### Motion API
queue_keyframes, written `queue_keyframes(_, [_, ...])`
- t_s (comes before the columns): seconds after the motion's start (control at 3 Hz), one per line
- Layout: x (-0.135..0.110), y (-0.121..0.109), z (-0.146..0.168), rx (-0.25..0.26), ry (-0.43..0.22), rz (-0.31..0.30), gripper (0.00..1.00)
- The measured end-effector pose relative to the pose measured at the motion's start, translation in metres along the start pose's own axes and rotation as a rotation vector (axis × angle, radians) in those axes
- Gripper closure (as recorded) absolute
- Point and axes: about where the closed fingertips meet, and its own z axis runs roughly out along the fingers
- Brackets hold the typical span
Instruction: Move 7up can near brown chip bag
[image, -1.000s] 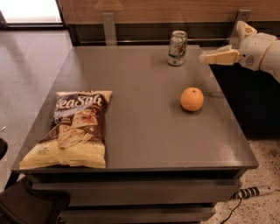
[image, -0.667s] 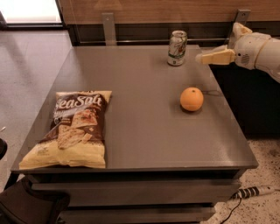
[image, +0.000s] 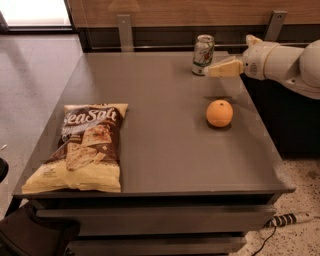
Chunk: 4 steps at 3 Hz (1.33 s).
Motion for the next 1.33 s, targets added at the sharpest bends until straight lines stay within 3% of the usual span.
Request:
queue_keyframes(0.67, [0.011, 0.009, 0.042, -0.025, -0.007, 0.078, 0.00])
queue_keyframes(1.33, [0.007, 0.014, 0.073, -0.067, -0.017, 0.110, 0.00])
